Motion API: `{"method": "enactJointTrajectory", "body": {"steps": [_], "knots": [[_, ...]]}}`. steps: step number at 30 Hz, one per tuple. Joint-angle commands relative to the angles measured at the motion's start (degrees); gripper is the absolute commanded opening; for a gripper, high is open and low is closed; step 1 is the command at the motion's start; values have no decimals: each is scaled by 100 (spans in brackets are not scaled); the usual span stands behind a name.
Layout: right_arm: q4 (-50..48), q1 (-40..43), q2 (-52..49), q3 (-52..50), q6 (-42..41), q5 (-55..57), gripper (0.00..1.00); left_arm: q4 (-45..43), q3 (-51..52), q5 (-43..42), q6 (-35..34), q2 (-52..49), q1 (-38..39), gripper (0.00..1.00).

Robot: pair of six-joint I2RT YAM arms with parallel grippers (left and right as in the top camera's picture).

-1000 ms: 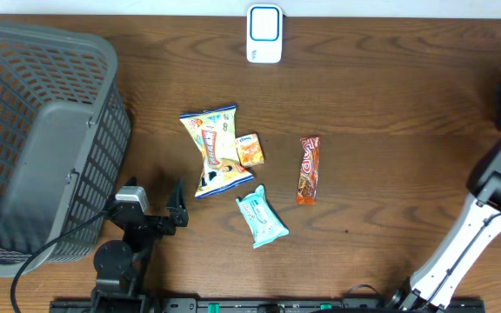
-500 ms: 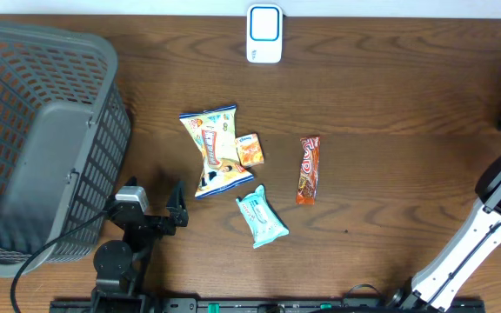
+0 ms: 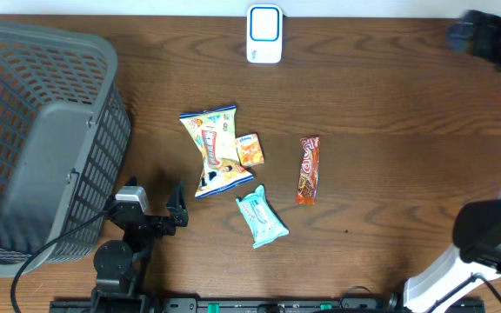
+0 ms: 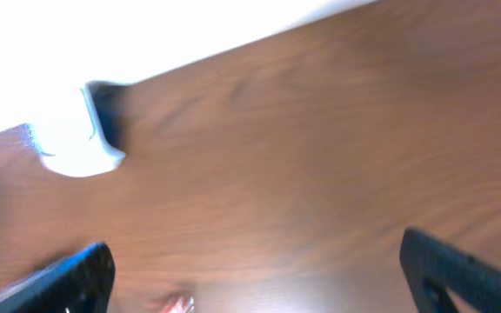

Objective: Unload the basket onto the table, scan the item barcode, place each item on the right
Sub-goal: 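Return the right gripper toward the snacks on the table, then grasp the red Top bar with the right gripper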

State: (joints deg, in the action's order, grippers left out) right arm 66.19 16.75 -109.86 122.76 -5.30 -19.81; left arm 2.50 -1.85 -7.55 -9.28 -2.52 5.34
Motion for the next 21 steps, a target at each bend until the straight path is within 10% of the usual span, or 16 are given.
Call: {"method": "enactJointTrajectory", "body": {"steps": [1, 21], "knots": [[925, -789, -210, -92, -2380, 262, 99, 79, 162, -39, -92, 4, -24, 98], [726, -4546, -1156, -2369, -3075, 2850, 86, 79, 162, -39, -92, 4, -24, 98]]}}
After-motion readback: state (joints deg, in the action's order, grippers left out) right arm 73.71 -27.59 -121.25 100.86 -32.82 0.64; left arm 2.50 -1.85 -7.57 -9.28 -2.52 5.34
